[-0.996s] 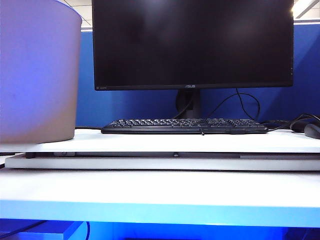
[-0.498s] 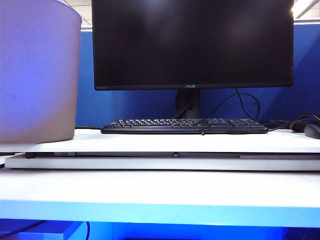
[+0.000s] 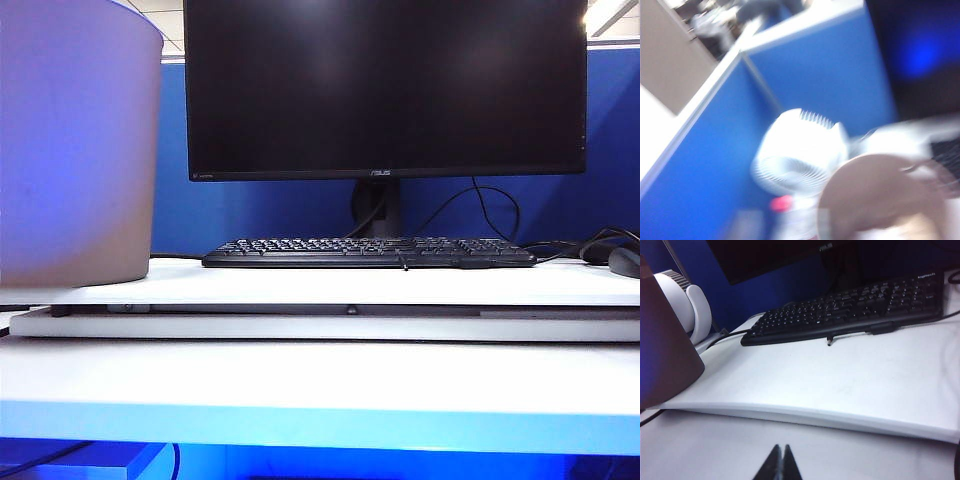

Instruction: Pick up all paper balls from the table and place them in the pink trash can.

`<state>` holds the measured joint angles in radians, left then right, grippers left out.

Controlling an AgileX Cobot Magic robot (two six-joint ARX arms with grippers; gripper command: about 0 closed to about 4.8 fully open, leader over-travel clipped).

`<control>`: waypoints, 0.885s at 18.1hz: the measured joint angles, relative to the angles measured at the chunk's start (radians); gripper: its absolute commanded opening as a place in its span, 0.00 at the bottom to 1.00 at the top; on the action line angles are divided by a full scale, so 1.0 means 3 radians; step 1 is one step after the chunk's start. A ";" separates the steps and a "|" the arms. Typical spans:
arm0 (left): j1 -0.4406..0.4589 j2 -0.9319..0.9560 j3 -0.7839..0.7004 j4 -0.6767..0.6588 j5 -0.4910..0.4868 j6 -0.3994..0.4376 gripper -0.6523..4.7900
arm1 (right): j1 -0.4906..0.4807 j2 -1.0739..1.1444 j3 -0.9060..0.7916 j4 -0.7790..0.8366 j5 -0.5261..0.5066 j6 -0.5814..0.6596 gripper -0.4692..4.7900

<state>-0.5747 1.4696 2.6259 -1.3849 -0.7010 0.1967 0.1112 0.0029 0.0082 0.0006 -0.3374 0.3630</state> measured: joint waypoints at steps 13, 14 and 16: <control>-0.0253 -0.2380 0.0003 -0.0139 0.2075 -0.0926 0.11 | 0.0001 0.0000 0.0000 0.0056 -0.0010 0.0000 0.09; -0.0252 -0.2447 -0.0004 -0.0139 0.2074 -0.0923 0.11 | 0.0001 0.0000 0.0000 0.0057 -0.0011 0.0000 0.09; -0.0252 -0.2560 -0.0088 -0.0139 0.1947 -0.0922 0.11 | 0.0000 0.0000 0.0000 0.0056 -0.0010 0.0000 0.09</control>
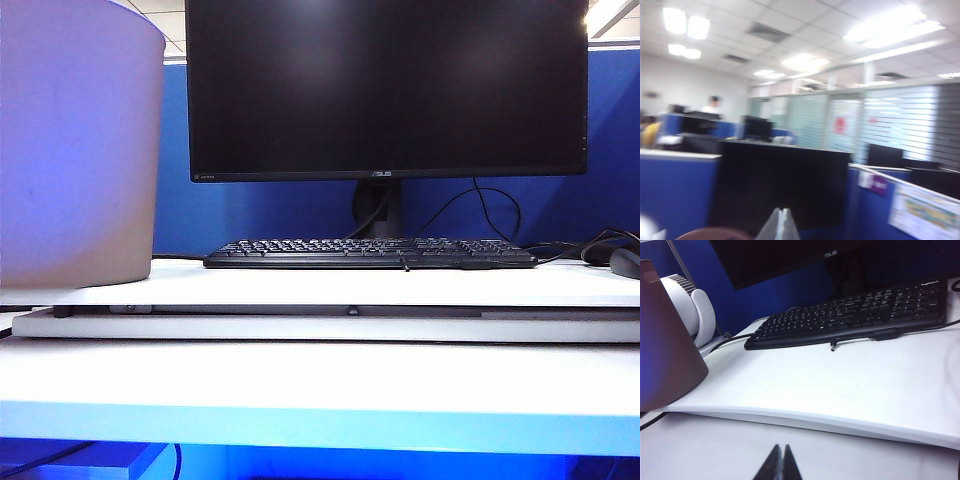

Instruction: Pick up all paper balls from the table and place them in the pink trash can.

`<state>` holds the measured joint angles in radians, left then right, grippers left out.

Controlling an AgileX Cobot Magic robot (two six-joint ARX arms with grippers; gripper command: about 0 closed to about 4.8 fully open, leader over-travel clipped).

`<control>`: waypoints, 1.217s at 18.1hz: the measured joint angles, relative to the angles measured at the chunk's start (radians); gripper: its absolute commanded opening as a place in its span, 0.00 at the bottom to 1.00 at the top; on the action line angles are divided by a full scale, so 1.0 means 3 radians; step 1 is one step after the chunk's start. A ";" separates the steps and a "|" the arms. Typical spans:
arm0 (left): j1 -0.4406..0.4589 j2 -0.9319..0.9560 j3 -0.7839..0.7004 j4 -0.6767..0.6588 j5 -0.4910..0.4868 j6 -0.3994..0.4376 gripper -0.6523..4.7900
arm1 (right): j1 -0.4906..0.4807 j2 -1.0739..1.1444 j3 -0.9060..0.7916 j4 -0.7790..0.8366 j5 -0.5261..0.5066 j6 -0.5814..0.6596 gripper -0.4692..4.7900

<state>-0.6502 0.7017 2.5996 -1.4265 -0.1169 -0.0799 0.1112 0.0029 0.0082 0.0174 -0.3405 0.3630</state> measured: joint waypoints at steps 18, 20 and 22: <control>0.0120 -0.0248 -0.5269 0.1612 0.0165 -0.0267 0.11 | 0.0000 0.0000 0.0000 0.0001 0.0000 0.0000 0.09; 0.0118 -0.0423 -0.5798 0.2398 0.0388 -0.0305 0.11 | 0.0000 0.0000 0.0000 0.0000 -0.0001 0.0000 0.09; 0.0121 -0.0682 -0.6484 0.3390 0.0390 -0.0362 0.11 | 0.0000 0.0000 0.0000 0.0000 -0.0001 0.0000 0.09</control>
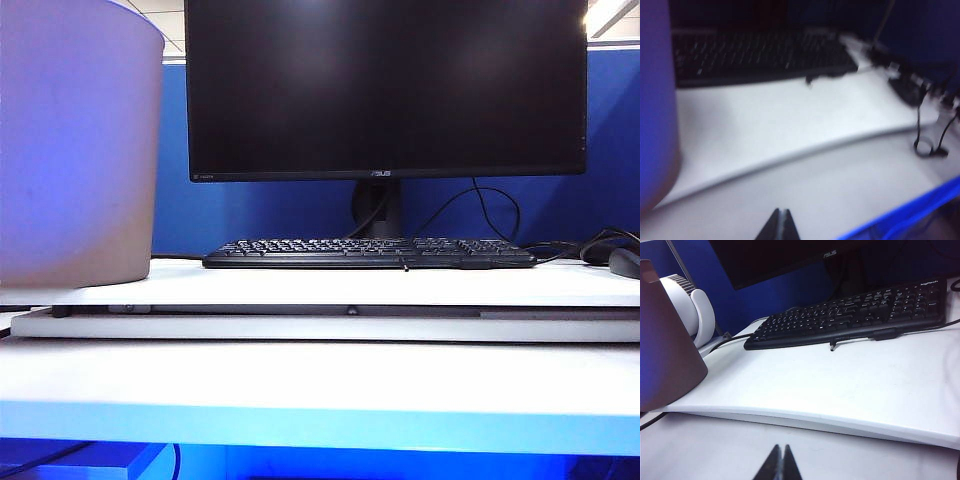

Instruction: Pick up all paper balls from the table and place them in the pink trash can.

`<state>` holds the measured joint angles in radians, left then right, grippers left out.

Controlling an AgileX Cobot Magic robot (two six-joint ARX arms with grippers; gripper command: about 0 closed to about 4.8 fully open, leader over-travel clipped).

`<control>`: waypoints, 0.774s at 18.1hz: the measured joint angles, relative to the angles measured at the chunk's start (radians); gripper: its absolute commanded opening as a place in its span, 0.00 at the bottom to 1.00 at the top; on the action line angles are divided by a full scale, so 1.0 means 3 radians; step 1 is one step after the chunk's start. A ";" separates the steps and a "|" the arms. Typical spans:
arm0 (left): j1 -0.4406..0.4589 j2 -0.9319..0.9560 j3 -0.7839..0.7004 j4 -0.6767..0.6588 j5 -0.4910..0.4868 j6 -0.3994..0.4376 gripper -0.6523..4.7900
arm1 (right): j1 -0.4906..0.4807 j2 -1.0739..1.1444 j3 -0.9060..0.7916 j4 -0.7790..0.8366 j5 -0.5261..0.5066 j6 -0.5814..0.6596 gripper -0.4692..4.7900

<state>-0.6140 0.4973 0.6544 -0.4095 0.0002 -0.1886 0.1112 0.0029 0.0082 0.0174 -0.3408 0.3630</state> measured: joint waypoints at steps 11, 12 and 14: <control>-0.0001 -0.1110 -0.1905 0.1909 -0.0022 -0.0362 0.11 | 0.0000 0.0000 0.0000 0.0000 0.0000 0.0000 0.09; -0.0001 -0.1146 -0.1984 0.1961 -0.0008 -0.0388 0.11 | 0.0000 0.0000 0.0000 0.0000 0.0001 0.0000 0.09; -0.0001 -0.1175 -0.2090 0.2096 -0.0005 -0.0406 0.11 | 0.0000 0.0000 0.0000 0.0000 0.0000 0.0000 0.09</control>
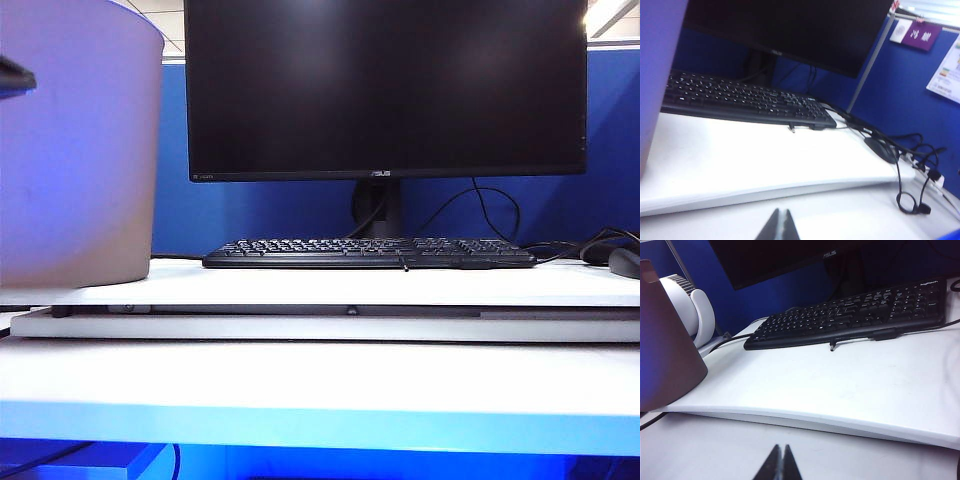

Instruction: Pick up all paper balls from the table and place them in the pink trash can.

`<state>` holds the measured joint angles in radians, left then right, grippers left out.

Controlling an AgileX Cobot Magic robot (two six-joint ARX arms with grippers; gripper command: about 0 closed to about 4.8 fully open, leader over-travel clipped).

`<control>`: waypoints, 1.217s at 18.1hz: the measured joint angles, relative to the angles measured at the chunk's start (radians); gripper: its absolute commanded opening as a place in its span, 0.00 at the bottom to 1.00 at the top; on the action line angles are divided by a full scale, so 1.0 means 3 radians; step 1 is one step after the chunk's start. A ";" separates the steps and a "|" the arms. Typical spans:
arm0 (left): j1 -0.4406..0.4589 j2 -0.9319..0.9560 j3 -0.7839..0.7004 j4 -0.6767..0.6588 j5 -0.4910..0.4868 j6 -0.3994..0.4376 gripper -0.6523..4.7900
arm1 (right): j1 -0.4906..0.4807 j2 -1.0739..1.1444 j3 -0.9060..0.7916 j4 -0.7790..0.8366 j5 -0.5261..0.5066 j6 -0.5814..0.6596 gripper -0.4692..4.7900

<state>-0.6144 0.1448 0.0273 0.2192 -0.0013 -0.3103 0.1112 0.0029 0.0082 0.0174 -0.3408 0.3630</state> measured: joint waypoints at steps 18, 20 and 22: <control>0.0866 -0.0097 -0.0067 -0.0209 -0.0432 0.1381 0.11 | 0.0000 0.0000 0.0000 -0.0001 0.0000 0.0000 0.09; 0.1235 -0.0163 -0.0067 -0.0262 -0.0195 0.1347 0.11 | 0.0000 0.0000 0.0000 -0.0001 0.0001 0.0000 0.09; 0.1569 -0.0388 -0.0067 -0.0469 -0.0088 0.1270 0.11 | 0.0000 0.0000 0.0000 0.0000 0.0000 0.0000 0.09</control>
<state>-0.1436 0.0284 0.0071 0.0784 -0.0277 0.0708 0.1112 0.0029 0.0082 0.0174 -0.3408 0.3630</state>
